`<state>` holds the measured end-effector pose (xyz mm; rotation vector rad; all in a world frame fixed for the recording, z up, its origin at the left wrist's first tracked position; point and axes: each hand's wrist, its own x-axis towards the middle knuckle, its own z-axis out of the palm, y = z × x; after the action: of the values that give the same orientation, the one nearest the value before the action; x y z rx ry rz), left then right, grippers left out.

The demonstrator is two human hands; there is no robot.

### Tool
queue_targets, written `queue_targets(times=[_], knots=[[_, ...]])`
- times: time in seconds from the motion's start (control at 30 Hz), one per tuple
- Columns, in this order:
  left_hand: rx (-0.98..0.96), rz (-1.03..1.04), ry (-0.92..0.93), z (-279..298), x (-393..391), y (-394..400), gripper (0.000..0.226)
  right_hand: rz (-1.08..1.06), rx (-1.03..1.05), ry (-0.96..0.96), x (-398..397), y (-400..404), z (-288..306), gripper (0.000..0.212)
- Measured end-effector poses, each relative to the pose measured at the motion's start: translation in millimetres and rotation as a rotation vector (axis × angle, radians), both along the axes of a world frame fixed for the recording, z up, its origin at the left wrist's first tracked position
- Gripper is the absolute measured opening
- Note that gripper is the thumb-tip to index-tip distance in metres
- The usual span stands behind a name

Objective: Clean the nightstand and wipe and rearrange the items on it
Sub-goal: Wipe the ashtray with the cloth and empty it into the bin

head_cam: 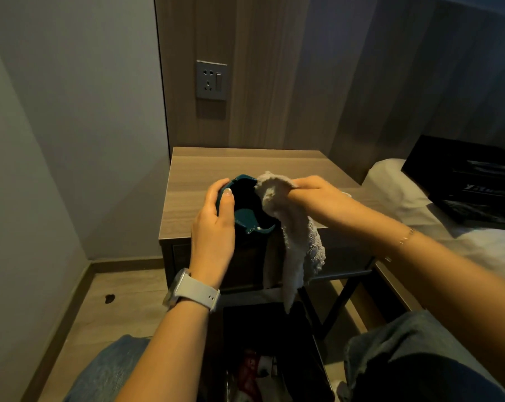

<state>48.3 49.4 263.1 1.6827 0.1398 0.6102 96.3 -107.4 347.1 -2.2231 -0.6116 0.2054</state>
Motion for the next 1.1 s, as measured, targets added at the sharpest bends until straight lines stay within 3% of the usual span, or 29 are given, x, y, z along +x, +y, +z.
queue_targets(times=[0.1,0.3,0.47,0.57,0.67,0.77,0.93,1.1], knots=[[0.021,-0.030,0.015,0,-1,0,0.031,-0.038,0.013,-0.119,-3,-3,-9,0.031],[0.078,-0.059,-0.011,-5,2,-15,0.029,0.097,-0.517,-0.545,-6,23,-32,0.030],[-0.008,-0.008,0.002,-8,5,-15,0.026,0.218,-0.544,-0.502,-5,11,-45,0.027],[-0.113,-0.057,0.038,-7,10,-14,0.029,0.264,-0.197,-0.188,-11,-6,-29,0.027],[-0.156,-0.096,0.068,-4,13,-16,0.031,-0.144,0.446,0.044,-12,-23,-19,0.025],[-0.158,-0.103,0.119,-2,12,-17,0.033,-0.405,0.776,0.285,4,-45,-11,0.026],[-0.167,-0.125,0.159,3,10,-15,0.031,-0.414,1.016,0.514,24,-57,-3,0.028],[-0.171,-0.170,0.189,2,11,-20,0.035,-0.189,0.892,0.474,30,-27,-22,0.028]])
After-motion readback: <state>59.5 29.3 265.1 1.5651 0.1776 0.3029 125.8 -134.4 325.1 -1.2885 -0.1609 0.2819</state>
